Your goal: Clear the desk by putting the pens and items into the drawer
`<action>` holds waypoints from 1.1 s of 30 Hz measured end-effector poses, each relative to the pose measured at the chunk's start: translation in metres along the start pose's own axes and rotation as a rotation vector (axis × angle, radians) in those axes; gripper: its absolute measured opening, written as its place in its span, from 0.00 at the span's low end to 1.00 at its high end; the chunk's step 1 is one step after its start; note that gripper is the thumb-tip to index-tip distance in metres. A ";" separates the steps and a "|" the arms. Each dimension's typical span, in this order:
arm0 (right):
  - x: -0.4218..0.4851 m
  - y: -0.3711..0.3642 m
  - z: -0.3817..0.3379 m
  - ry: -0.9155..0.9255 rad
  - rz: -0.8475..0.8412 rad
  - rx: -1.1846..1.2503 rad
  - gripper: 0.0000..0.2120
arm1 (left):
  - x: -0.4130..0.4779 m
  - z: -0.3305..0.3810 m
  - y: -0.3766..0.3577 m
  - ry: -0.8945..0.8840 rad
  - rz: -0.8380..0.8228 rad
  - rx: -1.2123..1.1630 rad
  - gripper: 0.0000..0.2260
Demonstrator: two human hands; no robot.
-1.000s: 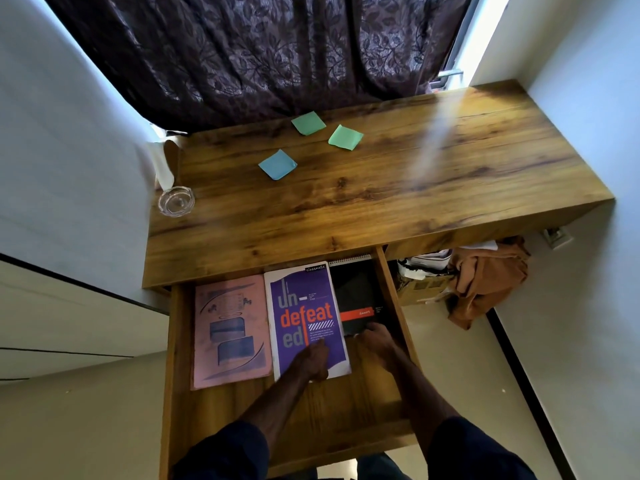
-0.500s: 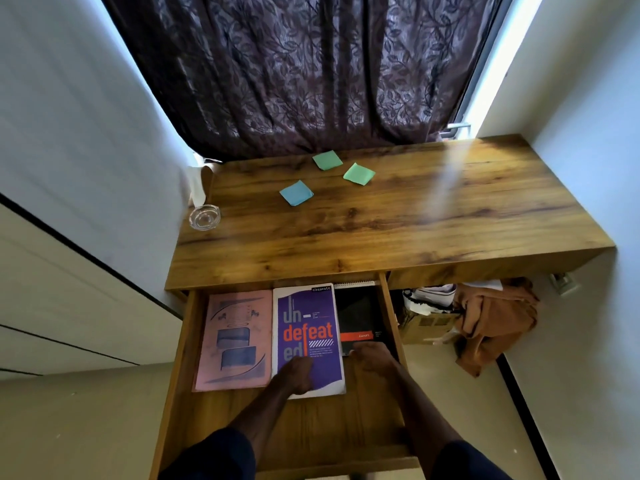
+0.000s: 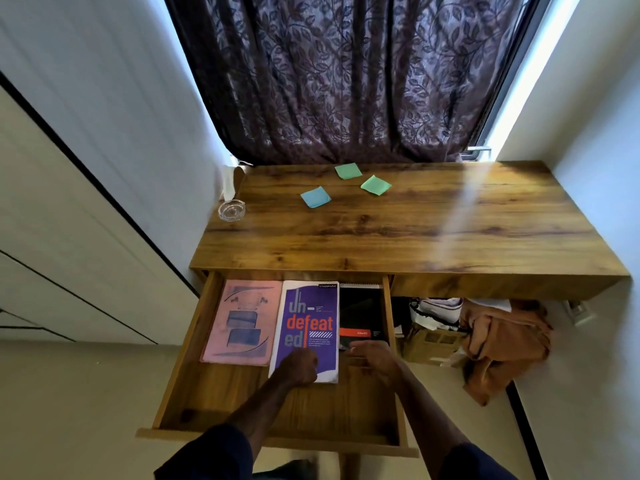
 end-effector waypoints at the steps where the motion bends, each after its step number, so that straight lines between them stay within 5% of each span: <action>1: -0.004 -0.001 -0.002 0.005 0.011 0.006 0.10 | -0.003 0.003 0.000 -0.008 0.018 0.001 0.14; 12: -0.055 0.012 -0.004 0.093 0.095 -0.072 0.09 | -0.018 0.042 0.012 -0.152 0.215 -0.095 0.09; 21: -0.056 0.061 -0.034 0.103 0.108 -0.040 0.08 | -0.016 0.093 0.013 -0.210 0.218 -0.093 0.07; 33: 0.008 0.164 -0.182 0.032 -0.079 -0.018 0.09 | 0.108 0.216 0.084 0.069 0.304 -0.332 0.12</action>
Point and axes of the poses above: each hand's wrist, its own x-axis towards the middle knuckle, its own y-axis out of the back of the hand, z = x × y, the point moved 2 cm from there along x, towards the middle knuckle, and after that the axes turned 15 degrees about x, right-handed, at the moved point
